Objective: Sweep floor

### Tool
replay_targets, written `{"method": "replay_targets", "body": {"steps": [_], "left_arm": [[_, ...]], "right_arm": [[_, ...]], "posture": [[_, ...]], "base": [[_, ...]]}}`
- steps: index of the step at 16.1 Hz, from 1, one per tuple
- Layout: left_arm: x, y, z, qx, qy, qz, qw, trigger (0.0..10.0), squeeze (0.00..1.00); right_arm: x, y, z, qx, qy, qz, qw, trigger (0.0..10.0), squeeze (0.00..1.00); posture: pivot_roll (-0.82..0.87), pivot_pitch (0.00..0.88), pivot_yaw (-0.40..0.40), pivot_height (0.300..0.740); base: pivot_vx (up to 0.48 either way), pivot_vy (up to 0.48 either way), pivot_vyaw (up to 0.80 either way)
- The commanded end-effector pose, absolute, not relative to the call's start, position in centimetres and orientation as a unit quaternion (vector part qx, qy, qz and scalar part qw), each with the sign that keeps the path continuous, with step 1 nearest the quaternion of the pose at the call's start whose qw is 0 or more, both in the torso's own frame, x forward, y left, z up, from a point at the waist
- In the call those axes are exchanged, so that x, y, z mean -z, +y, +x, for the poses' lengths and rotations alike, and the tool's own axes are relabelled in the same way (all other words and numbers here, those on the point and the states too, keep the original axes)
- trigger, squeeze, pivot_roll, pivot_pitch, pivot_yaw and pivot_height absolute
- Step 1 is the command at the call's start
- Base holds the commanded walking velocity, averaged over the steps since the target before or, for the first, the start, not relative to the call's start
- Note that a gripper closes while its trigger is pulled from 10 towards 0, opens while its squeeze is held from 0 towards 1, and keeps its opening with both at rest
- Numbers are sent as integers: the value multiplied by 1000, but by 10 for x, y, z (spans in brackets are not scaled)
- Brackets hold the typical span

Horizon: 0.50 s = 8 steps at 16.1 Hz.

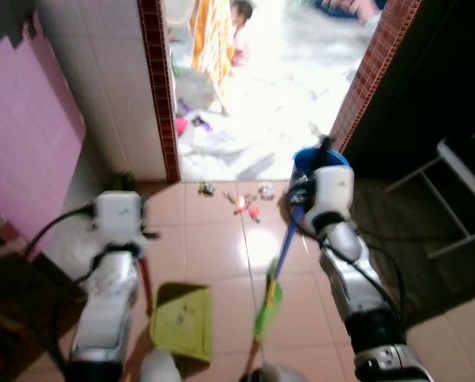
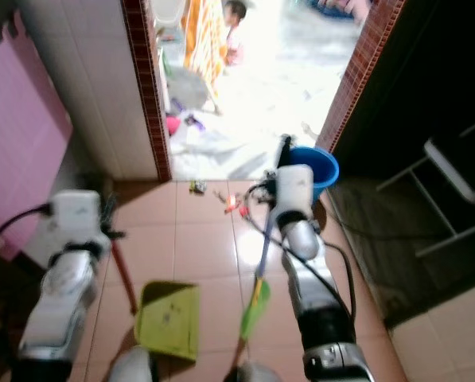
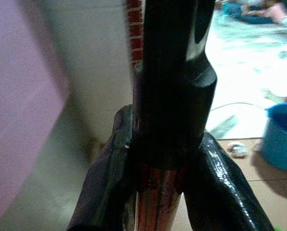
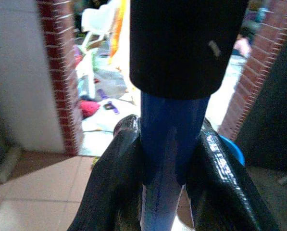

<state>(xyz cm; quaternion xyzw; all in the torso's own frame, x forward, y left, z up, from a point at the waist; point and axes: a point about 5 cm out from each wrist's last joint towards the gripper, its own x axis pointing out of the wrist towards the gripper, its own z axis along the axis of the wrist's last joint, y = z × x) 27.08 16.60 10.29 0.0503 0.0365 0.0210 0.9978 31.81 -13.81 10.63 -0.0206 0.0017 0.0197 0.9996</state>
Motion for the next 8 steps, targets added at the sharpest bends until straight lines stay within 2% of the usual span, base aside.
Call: {"method": "replay_targets", "body": {"steps": [1, 3, 6, 8], "left_arm": [[-120, 169, 277, -13, 6, 59, 998, 10000, 0], [-121, 168, 280, 1, 6, 72, 997, 10000, 0], [-118, 164, 284, 17, 14, 85, 996, 10000, 0], [-117, 164, 283, 8, 6, 96, 995, 10000, 0]], "right_arm": [[-121, -135, 324, -10, -33, -20, 999, 10000, 0], [-120, -137, 323, 3, -32, -18, 999, 10000, 0], [-116, -138, 322, 18, -29, 1, 999, 10000, 0], [-118, -142, 323, 28, -37, 18, 999, 10000, 0]], "posture": [[70, 0, -14, 740], [61, 0, 4, 740], [53, 0, 27, 740], [49, 0, 38, 740]], "base": [[0, -480, 0], [0, -480, 0], [0, 0, 0], [0, 0, -509]]}}
